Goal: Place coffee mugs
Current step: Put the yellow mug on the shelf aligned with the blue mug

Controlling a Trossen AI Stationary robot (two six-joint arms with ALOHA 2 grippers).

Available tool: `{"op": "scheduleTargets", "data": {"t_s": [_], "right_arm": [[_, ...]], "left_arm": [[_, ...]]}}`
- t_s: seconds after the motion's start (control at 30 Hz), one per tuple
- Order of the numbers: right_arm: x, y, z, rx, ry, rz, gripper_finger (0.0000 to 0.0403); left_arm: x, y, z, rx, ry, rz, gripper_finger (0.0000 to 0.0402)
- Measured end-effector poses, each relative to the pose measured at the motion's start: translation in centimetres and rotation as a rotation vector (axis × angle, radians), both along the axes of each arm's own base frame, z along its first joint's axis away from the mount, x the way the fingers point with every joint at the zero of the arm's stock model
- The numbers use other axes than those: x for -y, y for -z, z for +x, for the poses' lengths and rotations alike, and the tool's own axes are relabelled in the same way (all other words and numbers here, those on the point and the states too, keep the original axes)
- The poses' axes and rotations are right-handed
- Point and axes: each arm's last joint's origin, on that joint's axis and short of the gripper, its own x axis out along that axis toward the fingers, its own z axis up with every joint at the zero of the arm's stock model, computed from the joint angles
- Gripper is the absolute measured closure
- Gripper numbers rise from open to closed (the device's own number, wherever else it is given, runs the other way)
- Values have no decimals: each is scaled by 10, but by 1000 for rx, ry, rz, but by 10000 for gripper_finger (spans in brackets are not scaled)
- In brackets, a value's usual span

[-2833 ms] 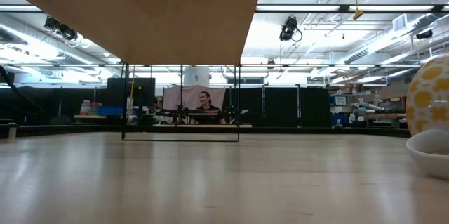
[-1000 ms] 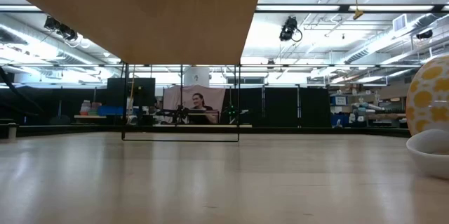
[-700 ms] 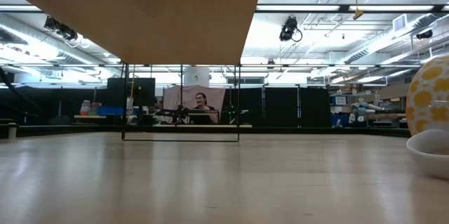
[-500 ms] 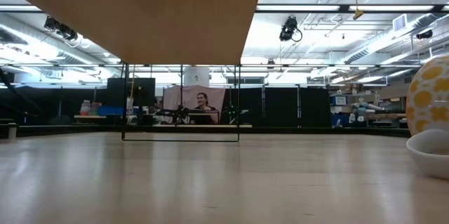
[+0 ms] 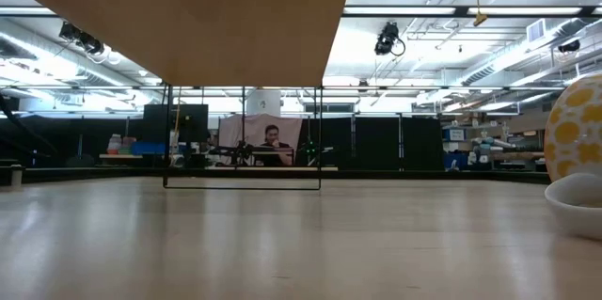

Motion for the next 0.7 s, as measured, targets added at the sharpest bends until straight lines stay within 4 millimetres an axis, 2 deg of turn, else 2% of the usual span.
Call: {"op": "scheduleTargets", "data": {"t_s": [0.23,0.5,0.7], "right_arm": [[20,36,-11,-92,24,34,282],[41,78,-28,2,14,239,282],[47,110,-40,67,-5,332,282]], "left_arm": [[3,14,1,4,10,2,258],[7,16,3,8,27,-2,258],[8,16,3,12,28,-14,258]]}}
